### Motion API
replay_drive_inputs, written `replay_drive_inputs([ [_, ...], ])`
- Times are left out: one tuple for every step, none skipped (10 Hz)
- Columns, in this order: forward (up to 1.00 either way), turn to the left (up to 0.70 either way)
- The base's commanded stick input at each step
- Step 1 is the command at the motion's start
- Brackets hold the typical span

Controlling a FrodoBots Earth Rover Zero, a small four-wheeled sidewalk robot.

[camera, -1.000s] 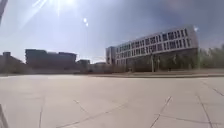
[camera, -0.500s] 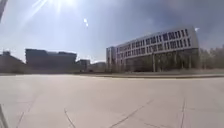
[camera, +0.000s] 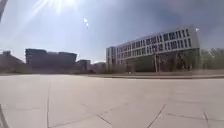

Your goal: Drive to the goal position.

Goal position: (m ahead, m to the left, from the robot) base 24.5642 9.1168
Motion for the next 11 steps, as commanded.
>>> replay_drive_inputs([
  [1.00,0.04],
  [1.00,0.04],
  [1.00,0.04],
  [1.00,0.04],
  [1.00,0.04],
  [1.00,0.04],
  [1.00,0.04],
  [1.00,0.04],
  [1.00,0.04],
  [1.00,0.44],
  [1.00,0.44],
])
